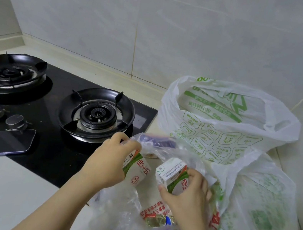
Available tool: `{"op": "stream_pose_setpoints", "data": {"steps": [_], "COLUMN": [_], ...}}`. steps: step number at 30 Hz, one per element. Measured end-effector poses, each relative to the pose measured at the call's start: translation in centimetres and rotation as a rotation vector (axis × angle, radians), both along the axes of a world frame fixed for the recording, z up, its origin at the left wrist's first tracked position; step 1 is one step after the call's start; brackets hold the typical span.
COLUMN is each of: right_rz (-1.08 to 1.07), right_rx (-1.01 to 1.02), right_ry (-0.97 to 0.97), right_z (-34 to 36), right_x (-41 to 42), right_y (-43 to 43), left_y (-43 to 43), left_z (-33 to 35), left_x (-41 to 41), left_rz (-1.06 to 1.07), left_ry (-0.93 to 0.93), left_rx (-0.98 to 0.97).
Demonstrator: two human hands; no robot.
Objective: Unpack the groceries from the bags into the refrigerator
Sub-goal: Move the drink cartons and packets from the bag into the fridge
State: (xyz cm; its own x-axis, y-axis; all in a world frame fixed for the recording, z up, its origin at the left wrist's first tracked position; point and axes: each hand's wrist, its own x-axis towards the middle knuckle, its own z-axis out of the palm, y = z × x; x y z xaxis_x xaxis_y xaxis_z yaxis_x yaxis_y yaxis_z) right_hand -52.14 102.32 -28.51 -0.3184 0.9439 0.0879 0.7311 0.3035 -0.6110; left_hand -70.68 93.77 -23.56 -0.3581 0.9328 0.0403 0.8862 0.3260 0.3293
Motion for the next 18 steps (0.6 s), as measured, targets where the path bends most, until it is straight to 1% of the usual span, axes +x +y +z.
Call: {"op": "stream_pose_setpoints", "data": {"steps": [3,6,8,10,14,18], "right_rz": [-0.04,-0.035,-0.066,-0.081,0.011,0.211], "right_rx": [-0.014,-0.046,-0.082,-0.135,-0.171,-0.224], "right_ry": [-0.07,-0.051,0.006,0.04,0.045,0.088], "right_z": [0.7,0.5,0.1,-0.3,-0.2,0.7], "right_x": [-0.3,-0.4,-0.3,-0.1,0.4,0.8], "right_y": [0.0,0.1,0.2,0.4,0.4,0.9], "left_y": [1.1,2.0,2.4,2.5,2.6,2.5], "left_z": [0.2,-0.2,-0.6,-0.9,-1.3,-1.6], "left_x": [0.9,2.1,2.5,2.5,2.4,2.0], "left_rz": [-0.122,-0.249,-0.246,-0.2,-0.173,-0.181], "left_ry": [-0.01,-0.125,-0.125,-0.104,-0.134,-0.175], "left_rx": [-0.087,-0.161,-0.125,-0.086,-0.054,-0.061]}}
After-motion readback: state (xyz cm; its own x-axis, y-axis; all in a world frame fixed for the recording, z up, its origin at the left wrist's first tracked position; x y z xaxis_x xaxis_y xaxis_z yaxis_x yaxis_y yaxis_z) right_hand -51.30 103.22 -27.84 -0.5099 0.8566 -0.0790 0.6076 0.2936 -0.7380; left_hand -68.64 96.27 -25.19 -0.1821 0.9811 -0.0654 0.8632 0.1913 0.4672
